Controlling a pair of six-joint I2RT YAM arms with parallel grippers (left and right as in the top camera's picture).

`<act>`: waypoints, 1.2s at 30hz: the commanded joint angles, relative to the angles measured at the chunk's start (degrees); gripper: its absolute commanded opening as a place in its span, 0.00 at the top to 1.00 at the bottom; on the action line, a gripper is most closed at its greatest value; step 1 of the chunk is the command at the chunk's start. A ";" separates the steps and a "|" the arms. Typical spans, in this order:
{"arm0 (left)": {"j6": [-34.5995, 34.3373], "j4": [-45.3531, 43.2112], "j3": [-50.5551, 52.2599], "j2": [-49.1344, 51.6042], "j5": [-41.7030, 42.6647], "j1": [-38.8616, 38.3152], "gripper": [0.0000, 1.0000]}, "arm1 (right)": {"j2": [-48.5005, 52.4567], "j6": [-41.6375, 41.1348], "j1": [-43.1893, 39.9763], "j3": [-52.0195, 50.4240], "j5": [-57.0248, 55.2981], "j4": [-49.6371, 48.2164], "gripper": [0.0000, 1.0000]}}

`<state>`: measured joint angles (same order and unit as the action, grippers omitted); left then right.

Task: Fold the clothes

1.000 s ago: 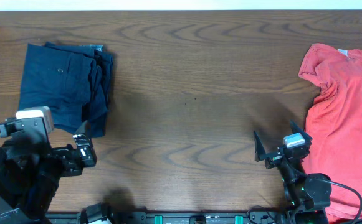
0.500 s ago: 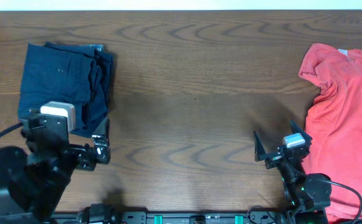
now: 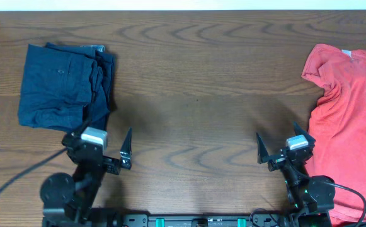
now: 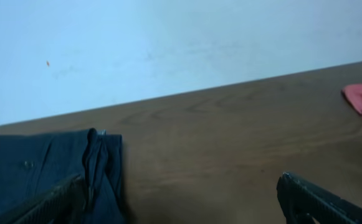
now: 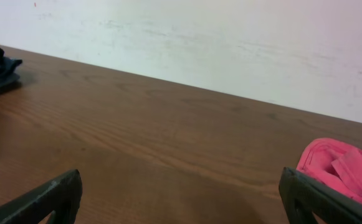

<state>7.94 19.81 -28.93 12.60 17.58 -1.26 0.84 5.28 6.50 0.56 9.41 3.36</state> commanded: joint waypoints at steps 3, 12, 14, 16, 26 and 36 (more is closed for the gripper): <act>0.37 -5.84 8.17 -8.28 -0.57 -0.22 0.02 | -0.44 0.59 -0.33 -0.24 0.26 -0.09 0.01; 0.37 -17.53 20.24 -12.48 -0.52 -1.49 0.02 | -0.44 0.57 -0.33 -0.24 0.26 -0.09 0.01; 0.39 -20.09 22.86 -12.48 -0.55 -1.84 0.02 | -0.44 0.59 -0.33 -0.24 0.26 -0.09 0.01; 0.39 -22.27 25.46 -12.48 -0.52 -1.84 0.02 | -0.44 0.59 -0.33 -0.24 0.26 -0.09 0.01; 0.39 -19.52 28.70 -12.48 -0.52 -1.95 0.02 | -0.44 0.57 -0.33 -0.24 0.26 -0.09 0.01; 0.39 -17.31 28.70 -12.26 -0.55 -1.95 0.02 | -0.44 0.57 -0.33 -0.24 0.26 -0.09 0.01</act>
<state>7.94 -0.21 -0.80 0.67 16.69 -2.90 0.78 5.28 6.50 0.54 9.39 3.31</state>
